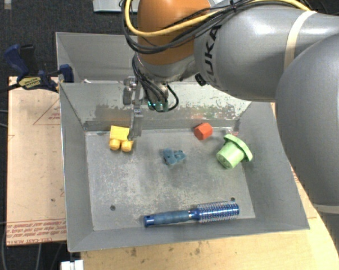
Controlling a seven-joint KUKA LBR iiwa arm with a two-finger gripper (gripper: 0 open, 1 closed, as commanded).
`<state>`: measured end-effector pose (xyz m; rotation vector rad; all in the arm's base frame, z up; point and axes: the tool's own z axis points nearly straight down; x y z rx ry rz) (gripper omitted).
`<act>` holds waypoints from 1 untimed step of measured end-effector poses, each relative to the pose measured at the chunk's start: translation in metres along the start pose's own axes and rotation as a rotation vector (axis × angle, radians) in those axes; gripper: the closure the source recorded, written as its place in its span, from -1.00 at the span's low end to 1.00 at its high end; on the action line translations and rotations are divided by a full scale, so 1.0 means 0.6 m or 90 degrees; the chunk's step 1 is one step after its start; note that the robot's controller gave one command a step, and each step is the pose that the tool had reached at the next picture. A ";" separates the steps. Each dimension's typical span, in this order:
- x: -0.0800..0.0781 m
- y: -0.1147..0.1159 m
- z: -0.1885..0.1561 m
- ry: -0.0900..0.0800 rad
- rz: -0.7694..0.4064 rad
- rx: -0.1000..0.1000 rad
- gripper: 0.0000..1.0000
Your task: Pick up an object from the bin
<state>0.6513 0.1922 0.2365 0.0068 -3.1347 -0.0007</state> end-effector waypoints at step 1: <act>0.000 0.082 0.120 0.000 0.014 0.000 -1.00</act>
Offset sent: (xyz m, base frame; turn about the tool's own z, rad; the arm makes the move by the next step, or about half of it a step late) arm 0.0019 0.0459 -0.0662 0.0287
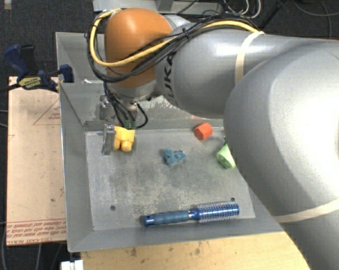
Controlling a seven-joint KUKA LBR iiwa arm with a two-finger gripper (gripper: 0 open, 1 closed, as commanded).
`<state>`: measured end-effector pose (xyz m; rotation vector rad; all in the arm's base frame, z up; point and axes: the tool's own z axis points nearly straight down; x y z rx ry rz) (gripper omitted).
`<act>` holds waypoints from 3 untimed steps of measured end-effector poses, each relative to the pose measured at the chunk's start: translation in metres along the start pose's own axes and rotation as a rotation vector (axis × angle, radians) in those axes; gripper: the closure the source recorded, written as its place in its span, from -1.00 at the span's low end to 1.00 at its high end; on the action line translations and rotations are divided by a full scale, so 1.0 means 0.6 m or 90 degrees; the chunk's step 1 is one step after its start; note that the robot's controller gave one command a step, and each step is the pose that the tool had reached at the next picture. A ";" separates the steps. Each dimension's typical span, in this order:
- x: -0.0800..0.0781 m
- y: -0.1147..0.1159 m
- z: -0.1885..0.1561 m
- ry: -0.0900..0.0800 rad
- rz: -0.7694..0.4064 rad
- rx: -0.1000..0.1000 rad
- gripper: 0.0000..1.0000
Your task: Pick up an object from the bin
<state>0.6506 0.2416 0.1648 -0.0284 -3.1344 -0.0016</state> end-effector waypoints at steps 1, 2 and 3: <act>0.011 -0.109 0.052 -0.004 -0.327 0.002 -1.00; -0.014 -0.271 0.043 -0.005 -0.407 0.004 -1.00; 0.015 -0.320 0.126 -0.002 -0.369 0.001 -1.00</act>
Offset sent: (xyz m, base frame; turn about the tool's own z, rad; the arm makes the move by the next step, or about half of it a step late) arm -0.0086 -0.0628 -0.0301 -0.5184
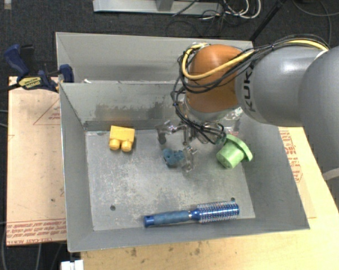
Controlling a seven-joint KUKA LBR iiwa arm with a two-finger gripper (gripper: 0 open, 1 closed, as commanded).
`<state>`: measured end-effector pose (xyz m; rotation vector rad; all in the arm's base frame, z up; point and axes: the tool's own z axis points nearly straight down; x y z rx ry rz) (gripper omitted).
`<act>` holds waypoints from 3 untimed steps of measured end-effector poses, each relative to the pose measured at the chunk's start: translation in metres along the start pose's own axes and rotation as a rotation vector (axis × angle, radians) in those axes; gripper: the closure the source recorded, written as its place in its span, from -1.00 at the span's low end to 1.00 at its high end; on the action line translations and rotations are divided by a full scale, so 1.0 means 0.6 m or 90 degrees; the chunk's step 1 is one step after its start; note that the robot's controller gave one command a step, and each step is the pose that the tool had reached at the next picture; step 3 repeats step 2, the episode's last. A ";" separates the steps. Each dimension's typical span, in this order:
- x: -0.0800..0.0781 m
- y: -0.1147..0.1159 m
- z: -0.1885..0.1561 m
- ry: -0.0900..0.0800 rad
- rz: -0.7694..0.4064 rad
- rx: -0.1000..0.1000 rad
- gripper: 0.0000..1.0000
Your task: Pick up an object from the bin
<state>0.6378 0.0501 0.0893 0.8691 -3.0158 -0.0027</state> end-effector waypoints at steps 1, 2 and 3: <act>-0.004 0.001 -0.004 -0.003 0.000 0.000 1.00; -0.002 0.058 -0.288 -0.010 0.011 0.004 1.00; -0.002 0.058 -0.288 -0.010 0.011 0.004 1.00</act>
Offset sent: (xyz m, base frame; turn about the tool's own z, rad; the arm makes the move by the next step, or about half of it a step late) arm 0.0000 0.0000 0.0000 0.0000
